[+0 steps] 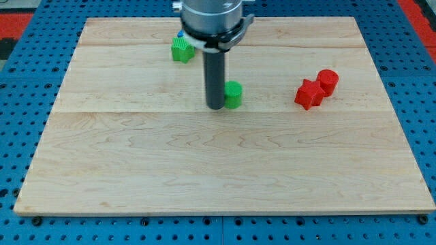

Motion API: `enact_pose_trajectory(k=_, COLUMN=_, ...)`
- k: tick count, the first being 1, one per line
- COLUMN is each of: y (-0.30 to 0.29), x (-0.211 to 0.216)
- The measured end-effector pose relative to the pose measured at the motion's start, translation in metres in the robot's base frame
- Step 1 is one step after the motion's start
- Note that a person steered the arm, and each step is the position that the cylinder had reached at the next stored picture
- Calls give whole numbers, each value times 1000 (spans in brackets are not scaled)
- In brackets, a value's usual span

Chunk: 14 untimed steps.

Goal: Push the green circle closer to the group of blocks

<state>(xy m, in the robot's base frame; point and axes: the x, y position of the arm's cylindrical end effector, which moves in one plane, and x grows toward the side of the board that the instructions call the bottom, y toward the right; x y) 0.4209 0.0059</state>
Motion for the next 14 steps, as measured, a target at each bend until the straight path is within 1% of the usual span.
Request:
enact_pose_trajectory(k=1, y=27, x=50)
enact_pose_trajectory(k=2, y=50, x=6)
enact_pose_trajectory(k=3, y=-19, x=-45)
enact_pose_trajectory(k=4, y=-39, x=-65)
enact_pose_trajectory(k=5, y=-8, x=-26)
enact_pose_trajectory(k=6, y=80, x=-61)
enact_pose_trajectory(k=7, y=100, x=-99)
enact_pose_trajectory(k=8, y=89, x=-106)
enact_pose_trajectory(k=9, y=111, x=-102)
enact_pose_trajectory(k=10, y=149, x=-101)
enact_pose_trajectory(k=11, y=167, x=-106)
enact_pose_trajectory(k=12, y=176, x=-139)
enact_pose_trajectory(k=13, y=171, x=-102)
enact_pose_trajectory(k=14, y=84, x=-53)
